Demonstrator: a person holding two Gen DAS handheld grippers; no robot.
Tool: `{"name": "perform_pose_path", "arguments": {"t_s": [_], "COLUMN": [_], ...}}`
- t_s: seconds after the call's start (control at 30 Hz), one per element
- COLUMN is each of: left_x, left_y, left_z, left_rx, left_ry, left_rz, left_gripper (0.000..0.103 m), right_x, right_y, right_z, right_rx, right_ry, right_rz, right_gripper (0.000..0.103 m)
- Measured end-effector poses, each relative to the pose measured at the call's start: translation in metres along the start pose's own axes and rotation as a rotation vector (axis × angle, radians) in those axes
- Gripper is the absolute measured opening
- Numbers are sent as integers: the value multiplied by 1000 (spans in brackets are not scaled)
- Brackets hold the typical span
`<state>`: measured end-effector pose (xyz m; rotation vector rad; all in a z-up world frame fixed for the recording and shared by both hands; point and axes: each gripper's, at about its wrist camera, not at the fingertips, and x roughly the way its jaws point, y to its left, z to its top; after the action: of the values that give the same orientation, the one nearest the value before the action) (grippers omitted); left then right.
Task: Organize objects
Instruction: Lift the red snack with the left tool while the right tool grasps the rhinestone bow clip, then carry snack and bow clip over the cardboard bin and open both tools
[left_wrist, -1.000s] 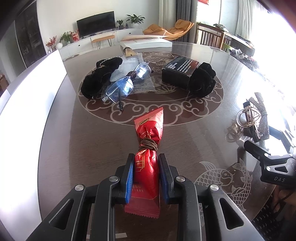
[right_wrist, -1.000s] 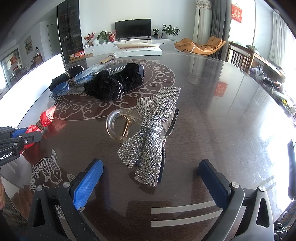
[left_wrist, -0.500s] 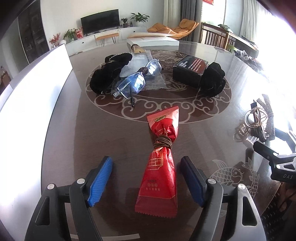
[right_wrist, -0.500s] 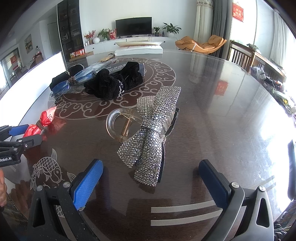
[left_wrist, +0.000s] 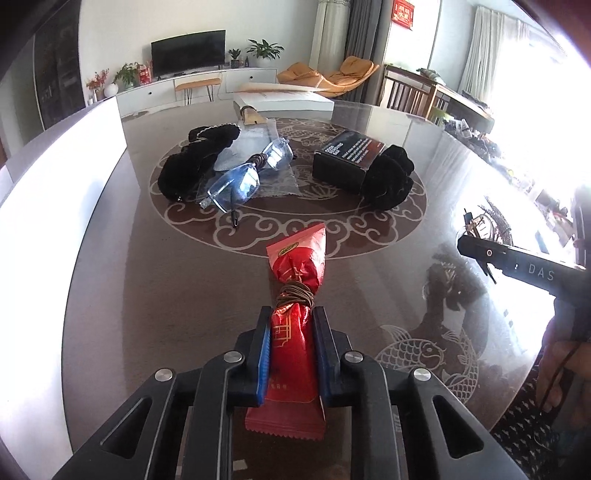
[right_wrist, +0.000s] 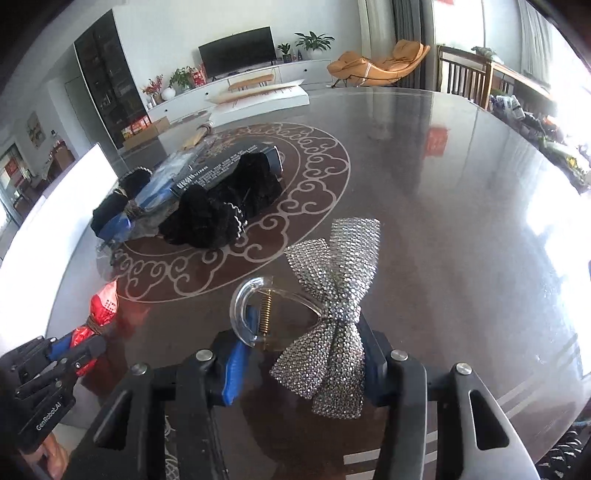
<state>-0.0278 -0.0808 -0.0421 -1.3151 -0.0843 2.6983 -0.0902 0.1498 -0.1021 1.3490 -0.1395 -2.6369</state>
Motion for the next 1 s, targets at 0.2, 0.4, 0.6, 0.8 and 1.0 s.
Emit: {"name": "perform_pose_path", "arguments": {"t_s": [0.2, 0.4, 0.6, 0.8, 1.0], "left_x": [-51, -132, -173, -165, -163], "left_y": [25, 82, 185, 273, 305], "left_z": [11, 33, 16, -12, -29], "left_rx": [-91, -169, -279, -409, -568], "left_ry": [-87, -237, -231, -90, -93], "left_rz": [-89, -51, 223, 419, 472], "left_gripper": [20, 20, 20, 22, 92], "right_x": [-31, -57, -57, -23, -7], "right_y": [15, 117, 273, 400, 419], "right_z": [8, 36, 53, 36, 23], "right_rx": [-13, -141, -324, -477, -544], "right_ry": [18, 0, 75, 214, 225], "right_rz": [109, 311, 604, 691, 605], "right_gripper": [50, 50, 50, 52, 82]}}
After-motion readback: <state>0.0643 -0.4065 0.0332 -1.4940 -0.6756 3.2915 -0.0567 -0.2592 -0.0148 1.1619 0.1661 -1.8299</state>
